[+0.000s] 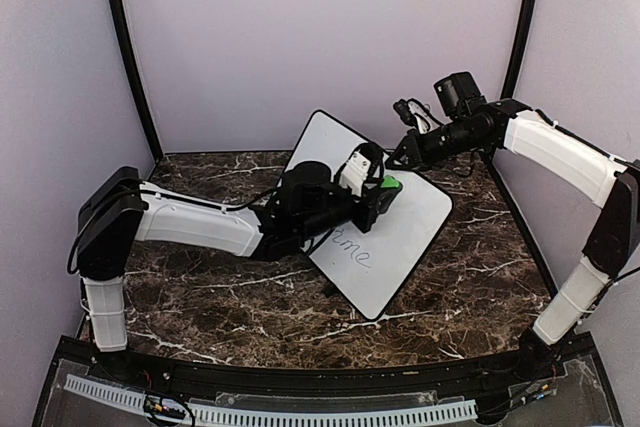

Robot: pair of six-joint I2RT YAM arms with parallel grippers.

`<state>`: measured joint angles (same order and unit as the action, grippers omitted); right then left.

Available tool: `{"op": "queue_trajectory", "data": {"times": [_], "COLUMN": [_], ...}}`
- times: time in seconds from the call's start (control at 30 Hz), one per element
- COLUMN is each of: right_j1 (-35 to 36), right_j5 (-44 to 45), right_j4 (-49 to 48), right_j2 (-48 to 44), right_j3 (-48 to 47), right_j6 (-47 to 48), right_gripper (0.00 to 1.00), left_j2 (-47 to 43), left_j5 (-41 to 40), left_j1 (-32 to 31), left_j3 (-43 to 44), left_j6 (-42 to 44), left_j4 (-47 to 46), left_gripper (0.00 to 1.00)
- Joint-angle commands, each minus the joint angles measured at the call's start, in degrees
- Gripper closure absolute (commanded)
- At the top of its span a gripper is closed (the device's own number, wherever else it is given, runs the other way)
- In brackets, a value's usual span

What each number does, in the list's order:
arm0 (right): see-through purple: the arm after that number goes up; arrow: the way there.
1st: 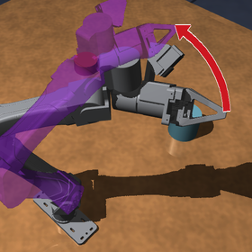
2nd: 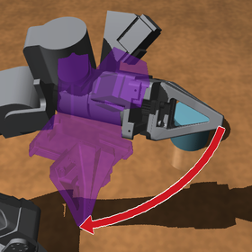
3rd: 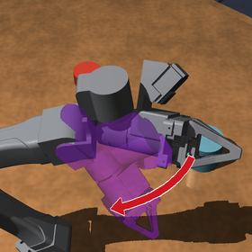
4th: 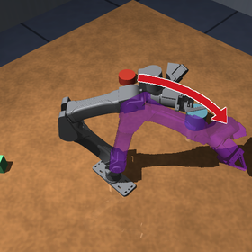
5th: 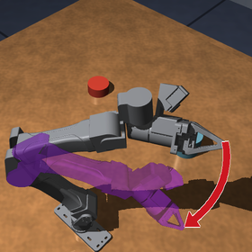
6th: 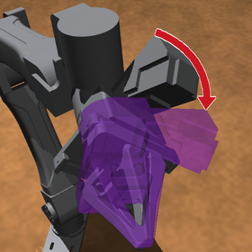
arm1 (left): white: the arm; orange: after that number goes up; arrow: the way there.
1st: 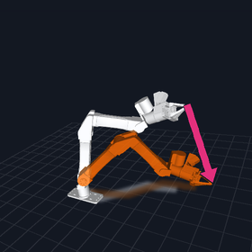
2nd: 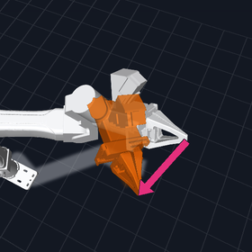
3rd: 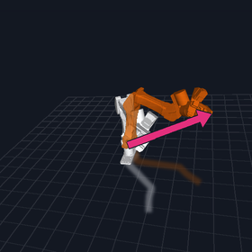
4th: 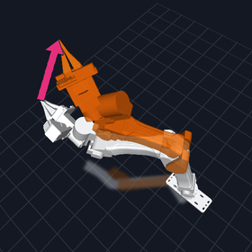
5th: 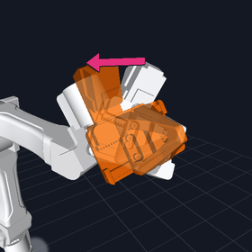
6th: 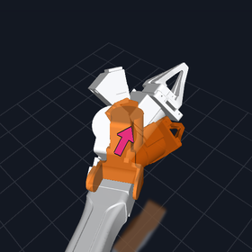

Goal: Erase the whiteboard
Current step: Erase the whiteboard from the whiteboard stand.

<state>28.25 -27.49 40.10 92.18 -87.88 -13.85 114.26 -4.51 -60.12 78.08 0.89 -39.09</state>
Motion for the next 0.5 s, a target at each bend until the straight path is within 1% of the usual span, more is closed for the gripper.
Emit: {"op": "queue_trajectory", "data": {"times": [0.0, 0.17, 0.23, 0.33, 0.4, 0.47], "right_j1": [3.56, 3.56, 3.57, 3.57, 3.48, 3.40], "right_j5": [-2.84, -2.83, -2.67, -2.60, -2.26, -1.92], "right_j4": [1.65, 1.72, 2.00, 2.32, 2.47, 2.85], "right_j2": [-0.27, -0.23, -0.21, -0.40, -0.58, -0.67], "right_j3": [0.20, -0.03, -0.27, -0.60, -0.94, -1.30], "right_j6": [1.45, 1.54, 1.71, 2.21, 2.41, 2.50], "right_gripper": [1.00, 1.00, 1.00, 1.00, 1.00, 1.00], "left_j2": [-3.18, -11.58, -13.75, -16.73, -18.41, -19.87], "left_j5": [-2.73, -2.04, -1.75, -1.08, -2.04, -1.71], "left_j1": [4.74, 8.68, 11.00, 14.58, 16.38, 18.64], "left_j3": [-7.62, -16.60, -17.98, -17.44, -17.00, -17.72], "left_j6": [-3.07, -1.83, -1.63, -1.32, 1.69, 2.92], "left_j4": [8.21, 10.42, 13.60, 22.48, 26.91, 29.89], "left_gripper": [1.00, 1.00, 1.00, 1.00, 1.00, 1.00]}}
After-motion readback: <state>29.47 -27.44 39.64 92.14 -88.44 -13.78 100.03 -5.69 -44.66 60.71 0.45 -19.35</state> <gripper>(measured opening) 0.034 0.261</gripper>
